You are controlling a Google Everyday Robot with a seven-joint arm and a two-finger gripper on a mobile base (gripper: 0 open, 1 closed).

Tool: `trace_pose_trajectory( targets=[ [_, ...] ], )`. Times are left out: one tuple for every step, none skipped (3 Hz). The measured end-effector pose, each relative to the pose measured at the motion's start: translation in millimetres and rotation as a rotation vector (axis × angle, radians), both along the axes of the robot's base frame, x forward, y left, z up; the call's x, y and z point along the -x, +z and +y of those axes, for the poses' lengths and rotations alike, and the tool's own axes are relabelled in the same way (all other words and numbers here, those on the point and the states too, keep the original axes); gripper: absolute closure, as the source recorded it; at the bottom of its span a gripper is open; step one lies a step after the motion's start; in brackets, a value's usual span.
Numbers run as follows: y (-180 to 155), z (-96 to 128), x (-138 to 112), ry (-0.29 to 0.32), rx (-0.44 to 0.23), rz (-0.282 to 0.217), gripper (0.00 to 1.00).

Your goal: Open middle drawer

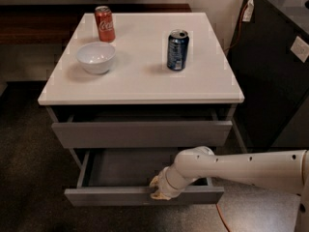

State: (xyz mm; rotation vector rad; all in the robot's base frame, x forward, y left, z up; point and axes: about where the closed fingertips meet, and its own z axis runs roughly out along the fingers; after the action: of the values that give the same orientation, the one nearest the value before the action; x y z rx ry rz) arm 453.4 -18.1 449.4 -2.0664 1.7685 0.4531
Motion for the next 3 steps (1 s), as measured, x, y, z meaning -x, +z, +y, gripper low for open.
trace_pose_trajectory(
  targets=[
    [0.2, 1.5, 4.4, 0.009, -0.004, 0.009, 1.0],
    [0.8, 5.0, 17.2, 0.036, -0.017, 0.034, 0.98],
    [1.8, 9.0, 31.7, 0.069, -0.031, 0.061, 0.71]
  ],
)
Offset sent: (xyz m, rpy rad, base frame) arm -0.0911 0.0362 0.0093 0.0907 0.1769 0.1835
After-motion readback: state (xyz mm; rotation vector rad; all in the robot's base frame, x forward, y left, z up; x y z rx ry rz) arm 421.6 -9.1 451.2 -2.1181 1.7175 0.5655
